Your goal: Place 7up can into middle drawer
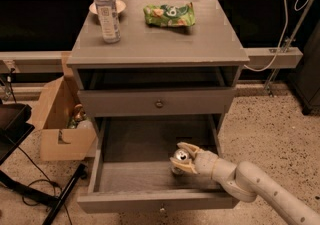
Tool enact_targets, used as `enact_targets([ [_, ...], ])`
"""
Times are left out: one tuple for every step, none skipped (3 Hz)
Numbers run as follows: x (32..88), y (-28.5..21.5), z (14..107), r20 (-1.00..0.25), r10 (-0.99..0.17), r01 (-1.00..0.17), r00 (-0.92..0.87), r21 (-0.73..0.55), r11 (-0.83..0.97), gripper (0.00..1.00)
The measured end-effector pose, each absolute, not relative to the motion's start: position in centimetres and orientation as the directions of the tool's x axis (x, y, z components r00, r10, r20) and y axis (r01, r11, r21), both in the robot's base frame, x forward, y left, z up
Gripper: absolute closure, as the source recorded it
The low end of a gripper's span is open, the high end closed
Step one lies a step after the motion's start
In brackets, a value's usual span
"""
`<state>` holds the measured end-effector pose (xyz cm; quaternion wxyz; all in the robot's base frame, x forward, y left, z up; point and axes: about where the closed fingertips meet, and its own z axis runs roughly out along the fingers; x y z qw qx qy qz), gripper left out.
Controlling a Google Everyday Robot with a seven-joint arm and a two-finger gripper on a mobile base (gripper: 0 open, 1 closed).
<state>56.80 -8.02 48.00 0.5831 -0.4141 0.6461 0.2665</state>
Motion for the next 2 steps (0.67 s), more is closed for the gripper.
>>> enact_targets([
  [56.79,-7.80,48.02,-0.975,-0.223,-0.848,0.024,-0.138,0.512,0.05],
  [56.79,-7.68,48.04,-0.975,-0.222,-0.849,0.024,-0.138,0.511,0.00],
])
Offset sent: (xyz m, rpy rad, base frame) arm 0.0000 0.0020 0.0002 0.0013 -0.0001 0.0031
